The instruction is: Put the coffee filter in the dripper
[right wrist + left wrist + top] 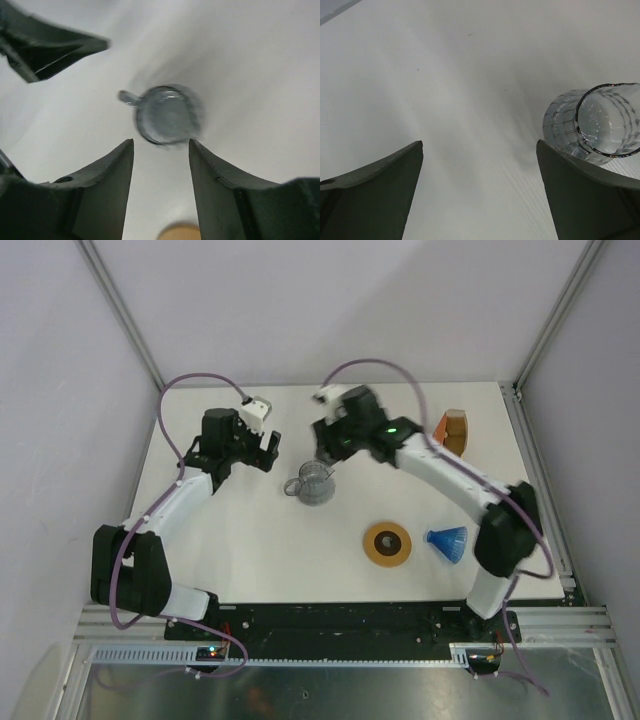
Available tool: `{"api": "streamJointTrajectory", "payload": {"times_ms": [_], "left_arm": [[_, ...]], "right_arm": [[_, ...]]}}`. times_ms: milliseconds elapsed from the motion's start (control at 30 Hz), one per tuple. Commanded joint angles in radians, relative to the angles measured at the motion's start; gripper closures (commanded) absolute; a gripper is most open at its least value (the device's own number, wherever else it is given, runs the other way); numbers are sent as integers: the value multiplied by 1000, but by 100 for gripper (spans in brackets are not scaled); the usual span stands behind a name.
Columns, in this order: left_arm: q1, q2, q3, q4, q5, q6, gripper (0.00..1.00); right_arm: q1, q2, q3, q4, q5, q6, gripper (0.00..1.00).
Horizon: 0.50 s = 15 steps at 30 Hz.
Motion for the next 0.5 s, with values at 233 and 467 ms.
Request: {"api": "streamJointTrajectory", "payload": {"times_ms": [233,467], "left_arm": [[6,-21,12,22,5,0,0],[6,-23,10,19,1,1,0]], "right_arm": [[-682,-358,-363,134,-22,186,67],[-844,-346,-459,178,-35,181,73]]}}
